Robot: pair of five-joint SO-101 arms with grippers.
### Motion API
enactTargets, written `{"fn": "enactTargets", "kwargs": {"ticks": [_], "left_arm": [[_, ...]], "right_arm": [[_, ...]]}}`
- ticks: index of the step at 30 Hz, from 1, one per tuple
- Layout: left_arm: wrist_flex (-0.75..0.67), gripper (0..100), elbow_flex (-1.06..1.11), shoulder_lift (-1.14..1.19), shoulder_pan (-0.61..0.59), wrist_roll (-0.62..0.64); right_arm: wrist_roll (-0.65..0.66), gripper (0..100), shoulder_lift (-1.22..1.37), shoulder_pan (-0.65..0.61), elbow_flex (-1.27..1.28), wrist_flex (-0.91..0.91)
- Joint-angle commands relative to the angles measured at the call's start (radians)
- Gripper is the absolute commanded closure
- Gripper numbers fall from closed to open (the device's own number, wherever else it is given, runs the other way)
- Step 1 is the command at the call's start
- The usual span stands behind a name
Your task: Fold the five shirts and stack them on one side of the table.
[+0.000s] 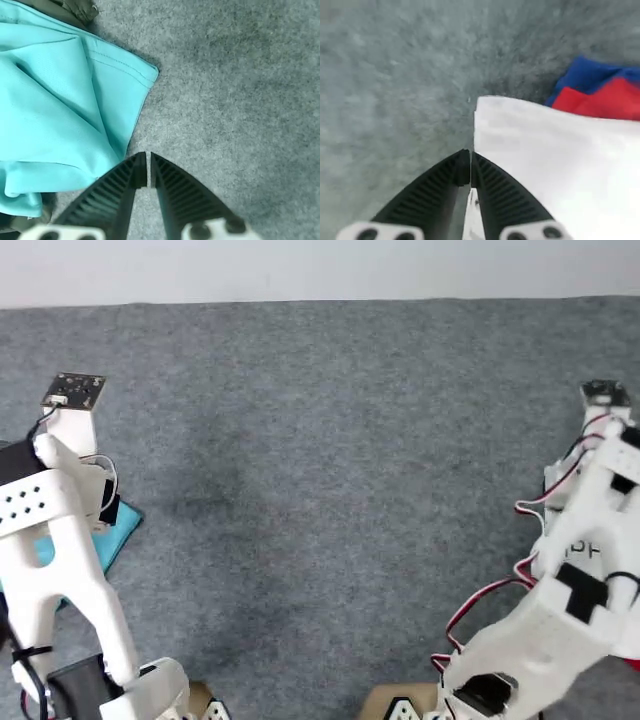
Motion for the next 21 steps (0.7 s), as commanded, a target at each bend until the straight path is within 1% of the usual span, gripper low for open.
{"fn": "enactTargets", "kwargs": {"ticks": [1,9,13,15,17,19,21], "left_arm": [[-0.02,98,-0.008,-0.037,0.006,-0.002],[-0.021,98,-0.01,-0.031,-0.003,-0.005],[-0.097,98,-0.01,-0.029,-0.078,0.0],[-0.135,97,-0.01,-0.029,-0.124,-0.011],[-0.15,92,-0.01,-0.029,-0.155,-0.078],[-0.152,85,-0.007,-0.029,-0.172,-0.146],[-0.161,81,-0.007,-0.029,-0.193,-0.176]], "right_arm": [[-0.026,99.0,-0.171,-0.041,-0.083,0.102],[-0.026,99.0,-0.397,-0.142,-0.081,0.354],[-0.026,99.0,-0.45,-0.153,-0.08,0.47],[-0.026,99.0,-0.478,-0.145,-0.061,0.481],[-0.026,99.0,-0.521,-0.12,-0.025,0.481],[-0.023,99.0,-0.561,-0.11,0.031,0.479],[-0.021,99.0,-0.591,-0.101,0.103,0.479]]}}
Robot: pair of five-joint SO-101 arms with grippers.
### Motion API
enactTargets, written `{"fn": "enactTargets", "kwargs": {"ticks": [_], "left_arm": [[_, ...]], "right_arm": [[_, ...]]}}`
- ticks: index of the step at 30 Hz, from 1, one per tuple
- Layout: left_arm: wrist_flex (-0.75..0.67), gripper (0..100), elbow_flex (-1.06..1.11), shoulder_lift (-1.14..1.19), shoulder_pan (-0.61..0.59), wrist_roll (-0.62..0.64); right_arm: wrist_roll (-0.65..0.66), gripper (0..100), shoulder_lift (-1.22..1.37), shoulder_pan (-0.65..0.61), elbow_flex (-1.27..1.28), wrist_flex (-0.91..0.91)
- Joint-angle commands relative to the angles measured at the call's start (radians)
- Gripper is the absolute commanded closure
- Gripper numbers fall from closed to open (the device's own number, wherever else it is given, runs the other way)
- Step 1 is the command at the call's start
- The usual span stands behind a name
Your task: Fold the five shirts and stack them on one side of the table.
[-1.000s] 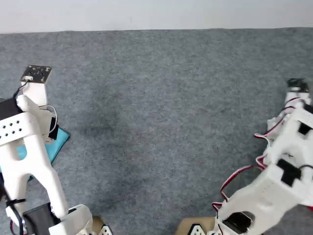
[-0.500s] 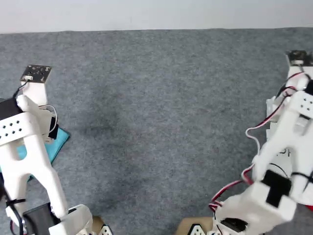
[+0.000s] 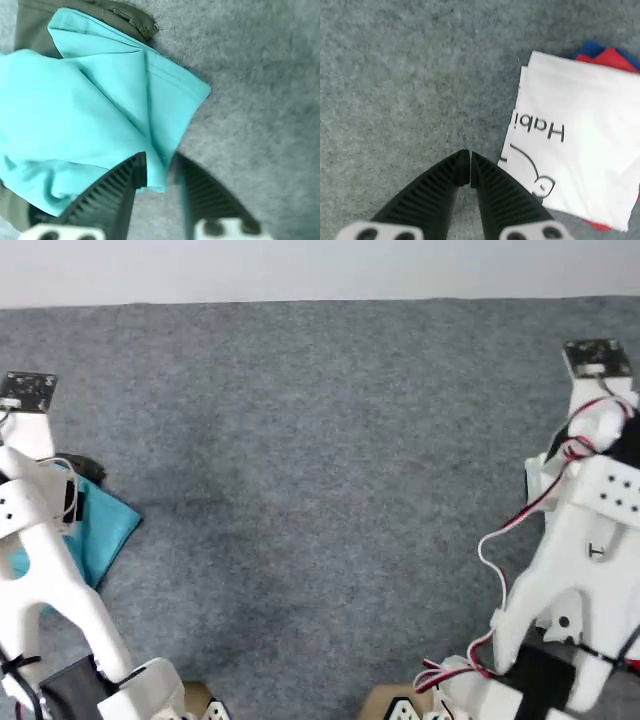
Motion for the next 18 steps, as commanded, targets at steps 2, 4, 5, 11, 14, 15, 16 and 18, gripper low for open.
{"fn": "enactTargets", "kwargs": {"ticks": [2,4,5,11,14,15,16,18], "left_arm": [[-0.054,78,-0.007,-0.029,-0.057,-0.064],[-0.091,76,0.002,-0.023,-0.086,-0.114],[-0.115,76,0.015,-0.011,-0.097,-0.137],[-0.196,75,0.031,0.181,-0.167,-0.241],[-0.233,75,0.031,0.284,-0.178,-0.256],[-0.255,75,0.031,0.311,-0.181,-0.256],[-0.275,76,0.031,0.339,-0.181,-0.255],[-0.31,76,0.031,0.39,-0.183,-0.253]], "right_arm": [[-0.005,98.9,-0.107,0.03,0.127,0.042],[-0.005,98.9,-0.13,0.039,0.183,0.042],[-0.005,98.9,-0.145,0.045,0.206,0.042],[-0.005,98.9,-0.225,0.087,0.293,0.042],[-0.005,98.9,-0.252,0.102,0.318,0.042],[-0.005,98.9,-0.26,0.104,0.322,0.042],[-0.005,98.9,-0.266,0.108,0.327,0.042],[-0.005,98.9,-0.282,0.113,0.331,0.042]]}}
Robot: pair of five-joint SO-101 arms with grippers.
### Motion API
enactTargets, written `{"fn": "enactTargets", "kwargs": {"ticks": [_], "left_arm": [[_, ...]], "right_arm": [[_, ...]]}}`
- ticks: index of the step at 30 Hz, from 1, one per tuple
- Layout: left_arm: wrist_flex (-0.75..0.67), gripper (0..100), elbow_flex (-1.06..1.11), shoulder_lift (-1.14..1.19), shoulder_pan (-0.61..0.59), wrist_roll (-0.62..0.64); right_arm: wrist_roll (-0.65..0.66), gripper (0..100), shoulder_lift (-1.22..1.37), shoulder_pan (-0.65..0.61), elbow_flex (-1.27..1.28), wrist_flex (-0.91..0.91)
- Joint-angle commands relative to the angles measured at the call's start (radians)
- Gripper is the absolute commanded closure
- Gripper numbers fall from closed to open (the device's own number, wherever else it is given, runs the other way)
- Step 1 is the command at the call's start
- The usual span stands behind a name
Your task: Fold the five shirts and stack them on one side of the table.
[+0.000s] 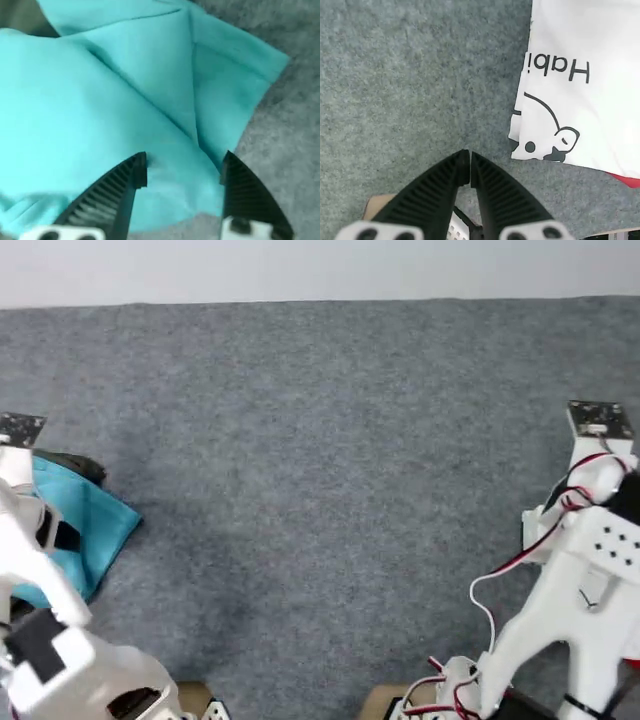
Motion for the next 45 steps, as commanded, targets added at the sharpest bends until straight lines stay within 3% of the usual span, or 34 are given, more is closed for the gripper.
{"fn": "enactTargets", "kwargs": {"ticks": [1,5,10,13,20,24,30,34,37,41,45], "left_arm": [[-0.069,76,-0.004,0.061,-0.006,-0.011],[-0.118,77,-0.004,0.138,-0.006,-0.005],[-0.132,98,-0.019,0.153,0.031,0.021],[-0.115,99,-0.028,0.152,0.055,0.023],[0.199,100,-0.295,0.112,0.149,0.06],[0.292,100,-0.461,0.006,0.29,0.183],[0.384,100,-0.63,-0.16,0.615,0.338],[0.42,100,-0.684,-0.221,0.832,0.425],[0.437,100,-0.685,-0.241,0.93,0.479],[0.413,100,-0.63,-0.19,0.931,0.5],[0.302,100,-0.515,-0.052,0.855,0.502]], "right_arm": [[-0.005,98.9,-0.056,0.021,-0.005,0.042],[-0.005,98.9,-0.076,0.021,-0.003,0.042],[-0.005,98.9,-0.077,0.022,-0.003,0.044],[-0.005,98.9,-0.077,0.022,-0.003,0.044],[-0.005,98.9,-0.117,0.061,-0.003,0.044],[-0.003,98.9,-0.148,0.116,-0.003,0.044],[0.064,99.0,-0.157,0.193,-0.003,0.044],[0.118,99.0,-0.173,0.245,-0.003,0.044],[0.14,99.0,-0.193,0.266,-0.003,0.044],[0.14,99.0,-0.22,0.272,0.006,0.044],[0.14,99.0,-0.266,0.271,0.074,0.044]]}}
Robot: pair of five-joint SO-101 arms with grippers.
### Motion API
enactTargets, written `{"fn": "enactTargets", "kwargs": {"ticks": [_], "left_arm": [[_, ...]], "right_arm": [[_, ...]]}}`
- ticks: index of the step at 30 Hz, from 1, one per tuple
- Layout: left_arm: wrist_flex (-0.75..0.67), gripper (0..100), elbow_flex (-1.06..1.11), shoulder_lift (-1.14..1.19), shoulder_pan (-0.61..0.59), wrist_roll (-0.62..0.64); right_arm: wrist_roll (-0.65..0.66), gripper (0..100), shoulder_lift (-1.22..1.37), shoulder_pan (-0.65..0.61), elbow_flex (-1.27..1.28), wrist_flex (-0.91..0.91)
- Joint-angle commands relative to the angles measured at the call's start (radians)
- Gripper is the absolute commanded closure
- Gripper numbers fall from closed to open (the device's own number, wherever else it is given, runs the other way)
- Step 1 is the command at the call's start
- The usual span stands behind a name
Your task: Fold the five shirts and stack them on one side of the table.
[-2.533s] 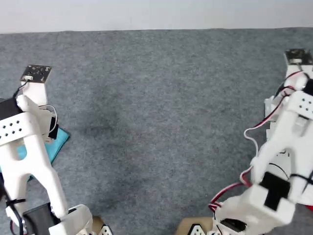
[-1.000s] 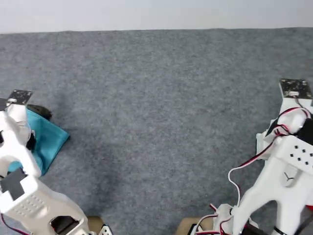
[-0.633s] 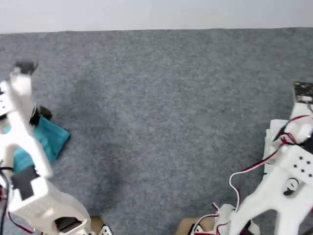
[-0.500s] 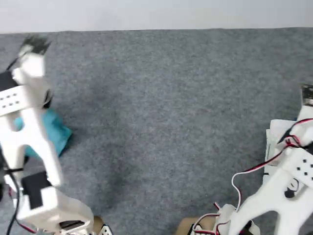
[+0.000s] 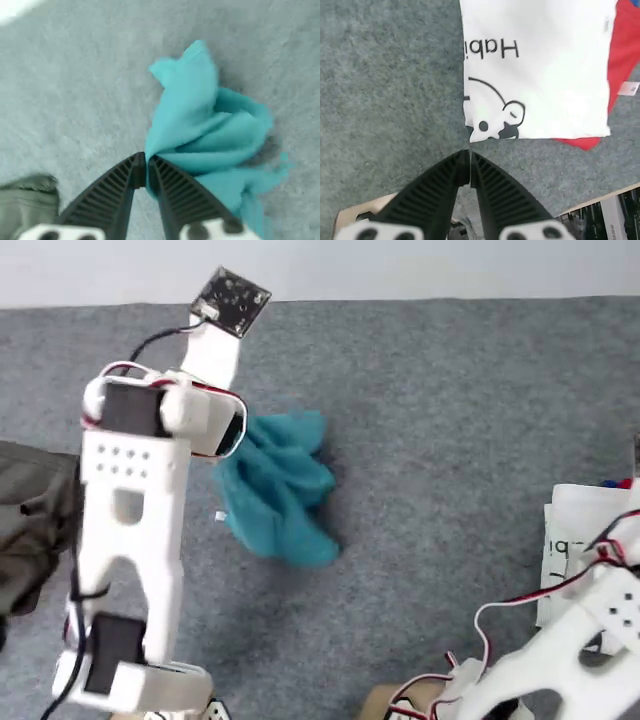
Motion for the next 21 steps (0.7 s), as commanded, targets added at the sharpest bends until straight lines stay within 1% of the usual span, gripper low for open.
{"fn": "enactTargets", "kwargs": {"ticks": [1,5,7,11,14,17,19,21], "left_arm": [[-0.115,99,0.051,0.107,-0.071,0.011],[-0.229,99,0.051,0.265,-0.157,0.011],[-0.255,99,0.028,0.336,-0.184,0.011],[-0.241,99,-0.065,0.44,-0.241,0.012],[-0.184,94,-0.168,0.471,-0.302,0.025],[-0.109,85,-0.271,0.479,-0.359,0.064],[-0.061,80,-0.329,0.48,-0.384,0.064],[-0.011,79,-0.375,0.479,-0.39,0.061]], "right_arm": [[0.011,99.0,-0.065,0.007,0.048,0.042],[0.017,99.0,-0.133,0.002,0.141,0.042],[0.049,99.0,-0.163,0.002,0.176,0.042],[0.095,99.0,-0.22,0.002,0.198,0.042],[0.121,99.0,-0.234,-0.022,0.196,0.041],[0.12,99.0,-0.236,-0.14,0.196,0.041],[0.117,98.6,-0.234,-0.262,0.196,0.041],[0.098,95.7,-0.232,-0.387,0.199,0.041]]}}
